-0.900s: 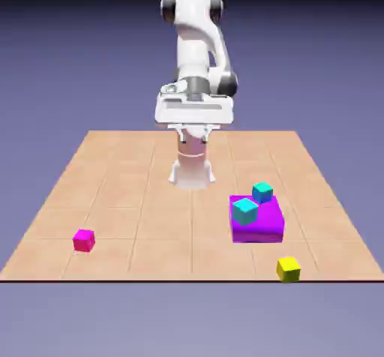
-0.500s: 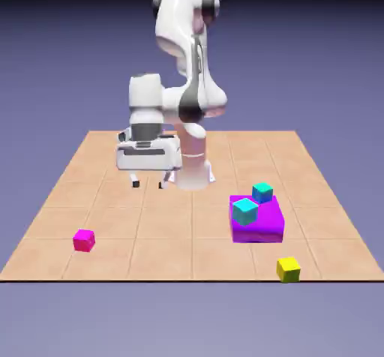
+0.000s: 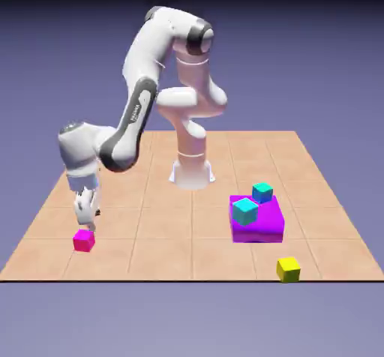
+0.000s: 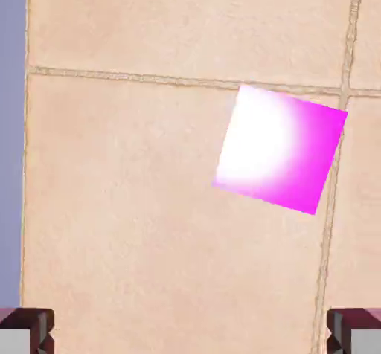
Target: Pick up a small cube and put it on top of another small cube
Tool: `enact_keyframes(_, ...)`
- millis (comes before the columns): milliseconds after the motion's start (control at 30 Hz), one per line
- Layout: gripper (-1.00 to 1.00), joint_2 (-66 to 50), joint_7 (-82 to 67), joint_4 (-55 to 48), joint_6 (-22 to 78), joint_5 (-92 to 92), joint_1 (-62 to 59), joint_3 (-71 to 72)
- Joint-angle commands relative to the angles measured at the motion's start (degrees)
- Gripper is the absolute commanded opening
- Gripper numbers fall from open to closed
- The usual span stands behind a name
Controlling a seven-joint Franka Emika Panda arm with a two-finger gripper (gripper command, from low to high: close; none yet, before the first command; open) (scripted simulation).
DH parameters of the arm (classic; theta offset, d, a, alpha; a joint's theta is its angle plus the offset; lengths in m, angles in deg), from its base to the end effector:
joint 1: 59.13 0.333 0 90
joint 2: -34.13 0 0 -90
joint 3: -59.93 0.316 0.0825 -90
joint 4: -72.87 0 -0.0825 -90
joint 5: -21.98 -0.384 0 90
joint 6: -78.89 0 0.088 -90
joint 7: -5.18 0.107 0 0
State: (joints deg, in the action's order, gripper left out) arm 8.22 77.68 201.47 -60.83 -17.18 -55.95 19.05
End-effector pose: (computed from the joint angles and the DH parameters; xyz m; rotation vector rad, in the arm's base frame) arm 0.4112 -0.3310 0.2017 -1.0481 2.8642 0.1565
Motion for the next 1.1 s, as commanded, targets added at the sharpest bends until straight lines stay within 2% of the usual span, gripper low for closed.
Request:
enact_keyframes(0, 0.00, -2.08, 1.07, -1.15, 1.22, -1.39, 0.09, -1.45)
enact_keyframes(100, 0.00, -4.34, 2.23, -2.40, 2.54, -2.90, 0.19, -3.03)
enact_keyframes(567, 0.00, -6.72, 8.27, -2.75, -10.55, 7.03, -25.35, 24.61)
enact_keyframes(600, -1.00, -6.72, 8.27, -2.75, -10.55, 7.03, -25.35, 24.61)
enact_keyframes(1067, -1.00, -4.40, 2.37, -2.41, 2.23, -2.66, -0.43, -2.36)
